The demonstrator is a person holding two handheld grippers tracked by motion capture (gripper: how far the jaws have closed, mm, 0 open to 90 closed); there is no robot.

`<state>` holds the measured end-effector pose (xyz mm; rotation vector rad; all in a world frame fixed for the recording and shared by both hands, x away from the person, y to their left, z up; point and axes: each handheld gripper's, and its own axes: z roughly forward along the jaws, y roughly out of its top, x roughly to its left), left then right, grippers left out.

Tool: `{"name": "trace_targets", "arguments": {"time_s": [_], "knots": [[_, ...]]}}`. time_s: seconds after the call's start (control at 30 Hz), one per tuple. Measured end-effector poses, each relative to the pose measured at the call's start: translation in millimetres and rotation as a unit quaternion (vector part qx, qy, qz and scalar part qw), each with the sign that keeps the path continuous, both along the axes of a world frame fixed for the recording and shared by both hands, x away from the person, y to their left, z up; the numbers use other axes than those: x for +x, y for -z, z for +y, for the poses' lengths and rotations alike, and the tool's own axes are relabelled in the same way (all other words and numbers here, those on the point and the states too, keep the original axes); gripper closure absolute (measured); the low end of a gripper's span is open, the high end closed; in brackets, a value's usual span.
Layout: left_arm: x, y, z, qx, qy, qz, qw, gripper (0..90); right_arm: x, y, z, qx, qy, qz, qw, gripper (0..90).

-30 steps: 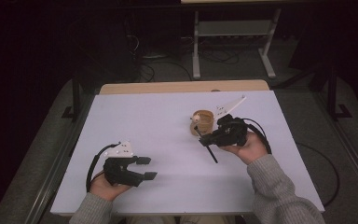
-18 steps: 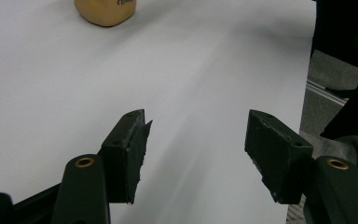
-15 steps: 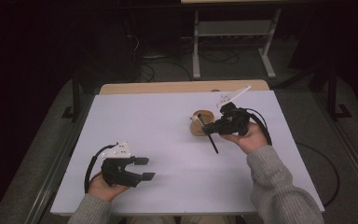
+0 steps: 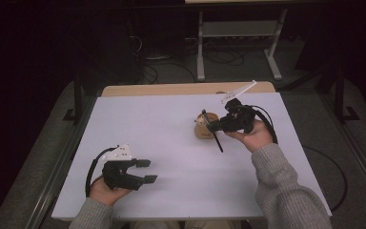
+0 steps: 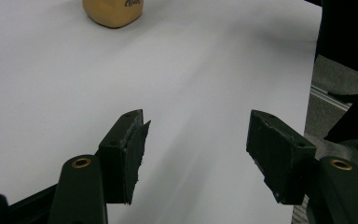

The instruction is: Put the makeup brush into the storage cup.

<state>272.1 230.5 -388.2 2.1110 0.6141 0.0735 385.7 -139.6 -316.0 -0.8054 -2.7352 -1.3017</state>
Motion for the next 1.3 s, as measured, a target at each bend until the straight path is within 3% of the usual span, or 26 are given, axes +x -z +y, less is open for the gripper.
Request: {"name": "trace_targets", "arguments": {"time_s": [0.17, 0.53, 0.7, 0.77, 0.87, 1.0, 1.1, 1.3], "knots": [[-0.5, -3.5, 4.0, -0.005, -0.005, -0.006, 1.0, 36.4, 4.3, -10.3, -0.9, 0.006, 0.012, -0.018, 0.9997, 83.3], [0.2, -3.0, 8.3, -0.013, -0.005, -0.004, 0.9999, 35.9, 19.1, -22.5, 10.9, 0.009, 0.018, -0.024, 0.9995, 83.3], [0.1, -1.6, 8.6, -0.015, -0.004, -0.003, 0.9999, 35.6, 34.8, -30.3, 18.5, 0.003, 0.024, -0.029, 0.9993, 83.3], [0.1, -1.1, 9.5, -0.016, -0.006, -0.001, 0.9999, 35.6, 36.7, -31.2, 18.2, 0.008, 0.026, -0.029, 0.9992, 83.3], [-0.9, -0.9, 9.5, -0.015, -0.005, -0.003, 0.9999, 35.5, 45.1, -30.2, 23.1, -0.012, 0.035, -0.028, 0.9989, 83.3], [-3.7, -1.5, 13.3, -0.014, -0.011, -0.005, 0.9998, 35.2, 50.1, -33.4, 25.5, -0.017, 0.047, -0.04, 0.998, 83.4], [-5.7, -2.0, 16.5, -0.021, -0.02, -0.007, 0.9996, 35.2, 55.3, -33.5, 23.8, -0.004, 0.056, -0.04, 0.9976, 83.3], [-5.0, -1.3, 15.6, -0.018, -0.015, -0.006, 0.9997, 34.3, 67.7, -30.1, 22.6, -0.008, 0.071, -0.04, 0.9966, 83.3]]}}
